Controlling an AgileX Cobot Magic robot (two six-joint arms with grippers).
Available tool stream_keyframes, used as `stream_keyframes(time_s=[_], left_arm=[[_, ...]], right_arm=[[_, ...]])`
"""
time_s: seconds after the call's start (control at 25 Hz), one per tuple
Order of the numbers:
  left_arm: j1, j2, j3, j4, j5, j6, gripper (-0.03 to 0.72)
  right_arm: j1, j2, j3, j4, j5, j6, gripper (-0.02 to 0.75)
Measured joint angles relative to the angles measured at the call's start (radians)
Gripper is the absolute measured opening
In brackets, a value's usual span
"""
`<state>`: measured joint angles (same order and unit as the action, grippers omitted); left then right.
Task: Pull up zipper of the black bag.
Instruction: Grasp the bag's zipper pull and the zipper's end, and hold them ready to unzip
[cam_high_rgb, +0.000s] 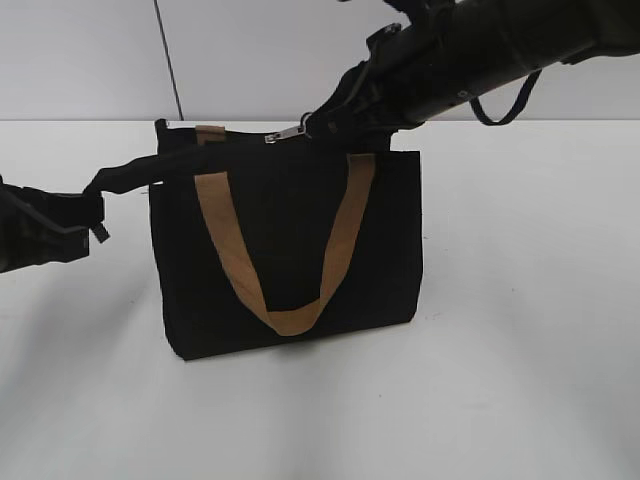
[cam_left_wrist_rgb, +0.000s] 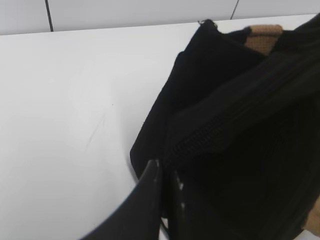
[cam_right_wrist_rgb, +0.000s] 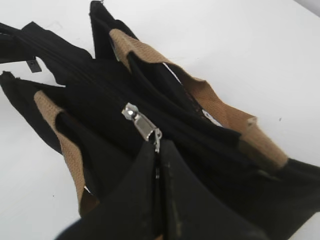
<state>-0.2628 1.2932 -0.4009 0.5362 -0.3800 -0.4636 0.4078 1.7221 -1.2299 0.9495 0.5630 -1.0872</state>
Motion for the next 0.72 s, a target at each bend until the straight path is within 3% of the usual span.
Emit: stream_keyframes(time_s=[0.72], left_arm=[[0.0, 0.0, 0.0, 0.004, 0.005, 0.0, -0.008]], right_arm=[[-0.157, -0.037, 0.0, -0.158, 0.107, 0.124, -0.001]])
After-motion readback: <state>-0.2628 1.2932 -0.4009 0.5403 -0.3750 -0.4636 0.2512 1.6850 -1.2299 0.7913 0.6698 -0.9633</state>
